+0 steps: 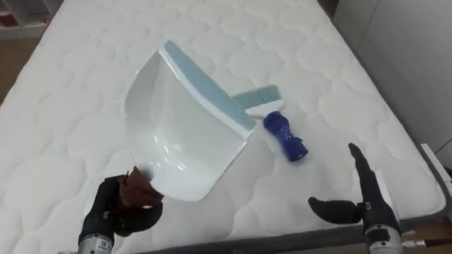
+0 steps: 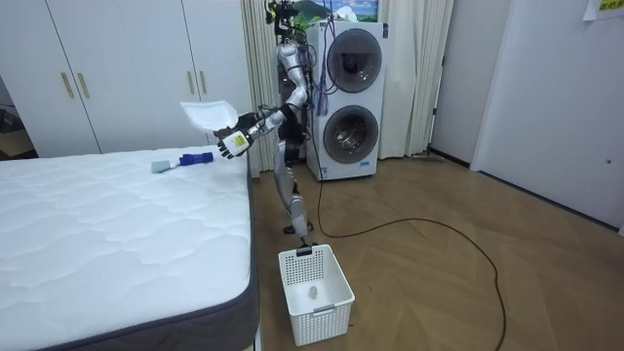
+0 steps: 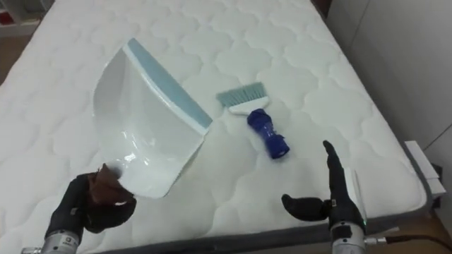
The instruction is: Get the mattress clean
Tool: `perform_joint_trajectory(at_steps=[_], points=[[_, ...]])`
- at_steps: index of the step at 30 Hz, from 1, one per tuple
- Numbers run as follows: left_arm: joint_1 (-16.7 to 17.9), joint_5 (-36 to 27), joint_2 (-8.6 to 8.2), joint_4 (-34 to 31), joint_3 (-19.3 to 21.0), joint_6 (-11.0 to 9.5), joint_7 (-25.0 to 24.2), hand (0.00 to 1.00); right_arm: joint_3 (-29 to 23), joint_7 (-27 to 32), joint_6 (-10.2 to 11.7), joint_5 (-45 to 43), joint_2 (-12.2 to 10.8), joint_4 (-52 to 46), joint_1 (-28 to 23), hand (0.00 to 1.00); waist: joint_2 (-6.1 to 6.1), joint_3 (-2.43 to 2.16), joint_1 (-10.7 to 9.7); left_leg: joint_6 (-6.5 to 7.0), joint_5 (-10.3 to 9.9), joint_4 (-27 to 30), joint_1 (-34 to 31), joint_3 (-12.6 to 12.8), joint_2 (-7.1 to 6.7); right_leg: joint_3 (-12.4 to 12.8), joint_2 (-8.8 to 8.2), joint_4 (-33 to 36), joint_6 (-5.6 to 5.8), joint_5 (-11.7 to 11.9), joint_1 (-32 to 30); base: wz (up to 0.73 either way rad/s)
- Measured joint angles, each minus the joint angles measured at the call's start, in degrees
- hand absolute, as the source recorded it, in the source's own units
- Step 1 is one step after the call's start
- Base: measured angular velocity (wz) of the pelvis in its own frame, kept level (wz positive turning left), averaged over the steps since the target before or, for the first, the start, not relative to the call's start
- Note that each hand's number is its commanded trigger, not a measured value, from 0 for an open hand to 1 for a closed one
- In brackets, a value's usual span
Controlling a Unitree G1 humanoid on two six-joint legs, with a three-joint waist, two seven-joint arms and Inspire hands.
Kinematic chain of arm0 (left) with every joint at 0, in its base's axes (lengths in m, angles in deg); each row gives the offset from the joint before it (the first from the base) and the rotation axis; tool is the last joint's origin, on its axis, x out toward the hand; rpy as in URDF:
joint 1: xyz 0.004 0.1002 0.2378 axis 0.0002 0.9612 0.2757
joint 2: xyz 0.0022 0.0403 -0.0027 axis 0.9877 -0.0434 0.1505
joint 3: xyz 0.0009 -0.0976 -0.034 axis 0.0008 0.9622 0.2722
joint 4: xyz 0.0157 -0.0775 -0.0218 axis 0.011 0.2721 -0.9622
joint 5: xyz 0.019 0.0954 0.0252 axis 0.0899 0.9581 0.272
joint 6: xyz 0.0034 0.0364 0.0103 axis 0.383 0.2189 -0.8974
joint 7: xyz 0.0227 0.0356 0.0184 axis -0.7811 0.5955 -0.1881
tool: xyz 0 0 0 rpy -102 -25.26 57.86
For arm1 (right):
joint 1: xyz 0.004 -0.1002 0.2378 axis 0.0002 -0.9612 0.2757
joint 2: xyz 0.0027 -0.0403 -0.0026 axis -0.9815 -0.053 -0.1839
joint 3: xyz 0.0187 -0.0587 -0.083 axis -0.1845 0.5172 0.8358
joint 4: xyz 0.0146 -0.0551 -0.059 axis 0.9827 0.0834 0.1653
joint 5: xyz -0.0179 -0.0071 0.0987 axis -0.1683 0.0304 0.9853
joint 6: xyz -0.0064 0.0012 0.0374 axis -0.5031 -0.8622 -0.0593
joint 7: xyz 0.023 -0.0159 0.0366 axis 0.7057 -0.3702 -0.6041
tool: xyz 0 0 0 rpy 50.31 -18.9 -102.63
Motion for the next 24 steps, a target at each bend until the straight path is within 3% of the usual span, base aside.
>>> perform_joint_trajectory(at_steps=[2, 4, 8, 10, 13, 21, 24], points=[[-0.50, -0.69, -0.10, 3.71, -0.36, 0.13, -0.60, 0.00, 0.03, -0.28, -0.98, 0.63, -0.31, 0.33, -0.02, 0.00, -0.11, 0.06, 0.03, 0.66, -0.46, 0.92, 0.20, -0.72, -0.46, -0.13, -0.45, 1.64, 0.33, -0.38, -0.13, -0.11], [-1.04, -0.90, -0.47, 11.08, -0.27, 0.73, -1.15, 0.00, 0.01, -0.41, -1.78, 0.05, -0.70, 3.83, 0.61, 0.00, -0.45, 0.02, 0.18, 0.82, -2.13, 1.15, 0.91, -0.47, -0.85, -1.34, -1.14, 3.93, 0.80, -1.69, -0.89, -0.16], [-0.84, -0.86, -0.54, 20.74, -0.10, 2.79, -1.18, 0.00, -0.02, -1.01, -4.62, -1.53, -1.23, 9.73, 0.47, 0.00, -0.77, -0.02, 0.46, 1.71, -3.49, 0.95, 1.43, -0.43, -1.77, -1.59, -1.96, 4.79, 1.76, -2.32, -1.55, -0.13], [-0.83, -0.91, -0.63, 26.31, 0.89, 4.27, -1.43, 0.00, -0.05, -1.15, -5.08, -2.22, -1.69, 14.58, 0.58, 0.00, -1.01, -0.07, 0.39, 2.31, -4.20, 0.91, 1.23, -0.47, -1.74, -4.29, -2.26, 3.82, 2.39, -1.55, -1.09, -0.12], [-0.48, -0.91, -0.65, 28.27, 1.30, 4.34, -2.43, 0.00, -0.12, -2.61, -6.43, -2.39, -2.34, 19.96, 0.19, 0.00, -0.80, -0.15, 0.15, 2.62, -4.36, 0.86, 1.30, -1.10, -1.59, -5.99, -2.23, 0.35, 2.72, -0.06, 0.85, 0.03], [0.48, -0.20, -1.51, 32.47, 4.42, 4.61, -3.93, 0.00, -2.38, -7.33, -7.14, -1.93, -3.45, 27.80, -0.38, 0.00, 0.02, -0.46, 0.21, 2.76, -4.28, -2.01, 4.34, -1.07, -1.24, -6.03, -1.21, -3.82, 2.75, 1.25, 4.12, -0.09], [0.53, 0.11, -1.54, 33.09, 5.24, 5.13, -4.46, 0.00, -2.73, -8.93, -8.38, -1.51, -3.41, 31.86, -0.41, 0.00, -0.15, -0.53, 0.23, 2.56, -4.03, -2.04, 4.28, -1.35, -1.23, -6.21, -1.12, -4.56, 2.70, 1.30, 4.29, 0.00]])
